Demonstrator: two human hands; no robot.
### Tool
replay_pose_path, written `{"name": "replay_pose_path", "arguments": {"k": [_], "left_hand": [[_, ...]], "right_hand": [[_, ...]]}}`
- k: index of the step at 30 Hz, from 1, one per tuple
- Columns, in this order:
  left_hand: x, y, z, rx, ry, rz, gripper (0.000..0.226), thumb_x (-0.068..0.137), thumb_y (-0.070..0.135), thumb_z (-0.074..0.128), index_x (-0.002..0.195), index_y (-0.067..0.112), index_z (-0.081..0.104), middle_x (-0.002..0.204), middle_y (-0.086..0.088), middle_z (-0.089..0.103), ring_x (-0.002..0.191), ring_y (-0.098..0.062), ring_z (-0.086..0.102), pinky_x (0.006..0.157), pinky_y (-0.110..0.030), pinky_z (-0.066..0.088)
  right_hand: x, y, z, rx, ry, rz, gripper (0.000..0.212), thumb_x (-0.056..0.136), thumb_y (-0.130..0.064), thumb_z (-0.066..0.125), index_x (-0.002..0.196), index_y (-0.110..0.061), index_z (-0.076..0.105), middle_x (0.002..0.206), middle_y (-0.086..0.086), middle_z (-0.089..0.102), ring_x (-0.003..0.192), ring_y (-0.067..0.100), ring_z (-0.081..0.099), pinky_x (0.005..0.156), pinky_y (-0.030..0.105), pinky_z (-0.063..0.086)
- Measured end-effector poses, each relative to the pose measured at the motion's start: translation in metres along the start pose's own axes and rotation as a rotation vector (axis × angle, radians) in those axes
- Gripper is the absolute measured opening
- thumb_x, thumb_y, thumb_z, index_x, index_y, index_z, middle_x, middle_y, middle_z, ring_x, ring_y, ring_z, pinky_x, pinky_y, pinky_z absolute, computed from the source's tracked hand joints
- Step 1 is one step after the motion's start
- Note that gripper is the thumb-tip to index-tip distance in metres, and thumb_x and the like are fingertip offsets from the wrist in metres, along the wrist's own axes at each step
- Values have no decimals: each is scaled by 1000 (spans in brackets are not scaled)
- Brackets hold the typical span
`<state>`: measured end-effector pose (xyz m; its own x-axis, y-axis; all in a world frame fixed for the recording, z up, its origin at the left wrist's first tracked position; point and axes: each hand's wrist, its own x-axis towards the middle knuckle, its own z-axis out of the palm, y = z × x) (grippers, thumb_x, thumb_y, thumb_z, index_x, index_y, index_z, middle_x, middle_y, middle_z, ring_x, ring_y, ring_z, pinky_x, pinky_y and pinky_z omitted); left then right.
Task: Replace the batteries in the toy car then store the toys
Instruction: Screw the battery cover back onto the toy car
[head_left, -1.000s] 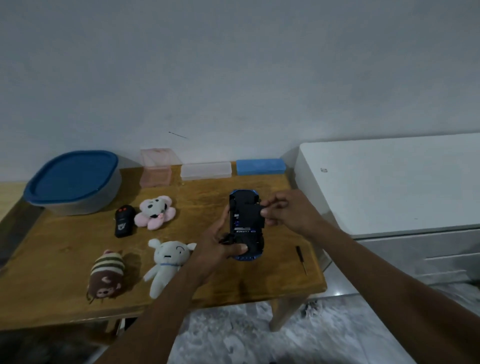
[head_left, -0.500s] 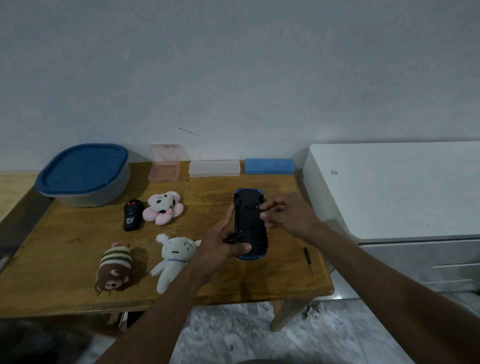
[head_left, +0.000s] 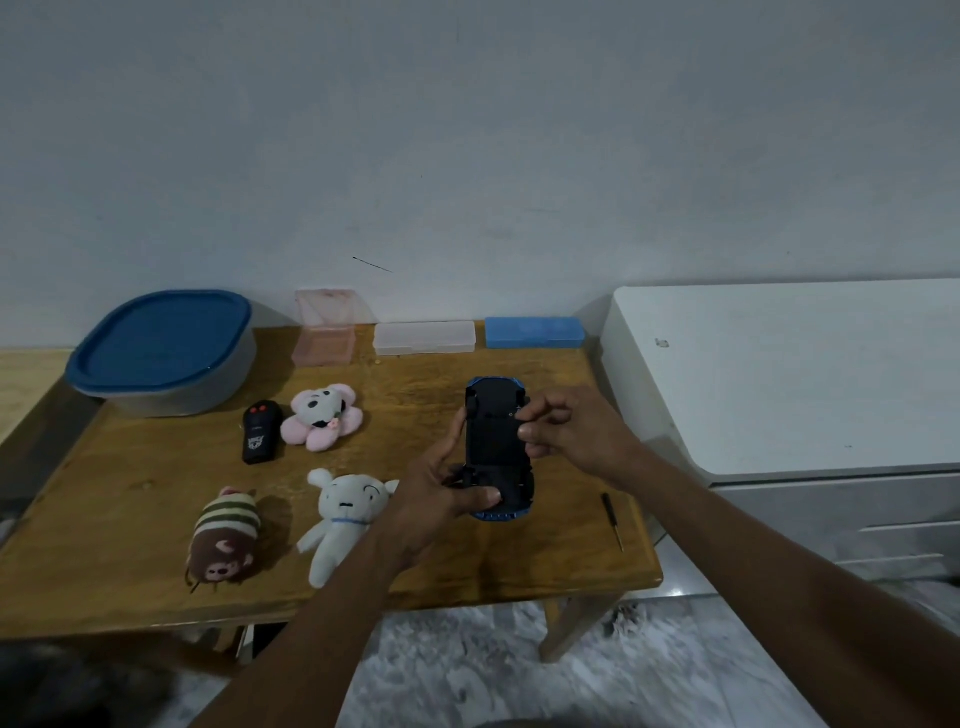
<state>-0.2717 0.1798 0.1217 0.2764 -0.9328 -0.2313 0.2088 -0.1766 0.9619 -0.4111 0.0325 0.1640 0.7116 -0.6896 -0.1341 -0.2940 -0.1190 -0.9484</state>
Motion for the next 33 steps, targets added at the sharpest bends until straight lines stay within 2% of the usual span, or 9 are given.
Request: {"name": "replay_pose_path", "arguments": {"k": [4,9,14,18,20,25,33], "left_hand": [[-1,-1,2,6,-1,12,97,73,-10,73,135,54,34,123,-3,66,113,-21,63,93,-42,53],[-3,-2,7,29,10,12,98,74,-12,71,137,51,30,117,0,70,109,-18,66,90,-39,54],[-4,-2,8,54,1,3,100,74,-11,72,144,44,27,116,3,70,108,-16,66,94,-42,53],[-7,-2,11,47,-10,-12,100,75,-13,70,148,38,24,114,3,71,104,-14,68,85,-34,57],[-8,-1,11,29,-9,-19,99,75,-13,69,147,38,25,115,1,71,102,-15,69,78,-28,57],[-7,1,9,45,-17,-20,99,75,-12,71,147,40,26,117,3,70,106,-15,67,86,-36,56],[-8,1,10,32,-19,-7,96,75,-11,71,139,48,30,112,5,72,103,-13,68,80,-31,56]], "right_hand": [[-1,1,1,-19,26,16,8,82,0,69,89,-5,68,91,14,69,74,23,70,69,30,60],[-2,6,-1,-67,57,31,11,80,-2,71,81,-13,68,90,10,69,76,24,72,72,38,61],[-5,6,-1,-132,43,17,11,81,-2,70,80,-13,68,89,10,68,75,22,71,69,32,61],[-6,9,-1,-157,31,14,9,82,-4,69,84,-12,68,89,7,68,75,21,71,70,34,61],[-8,9,-1,-126,34,18,8,83,-4,69,87,-11,68,90,5,68,75,21,71,71,34,61],[-11,11,0,-66,64,11,8,82,-4,69,87,-10,67,91,8,69,75,23,71,72,36,61],[-13,7,1,-27,75,4,8,81,2,68,88,-3,68,90,12,68,75,23,70,68,31,60]]}}
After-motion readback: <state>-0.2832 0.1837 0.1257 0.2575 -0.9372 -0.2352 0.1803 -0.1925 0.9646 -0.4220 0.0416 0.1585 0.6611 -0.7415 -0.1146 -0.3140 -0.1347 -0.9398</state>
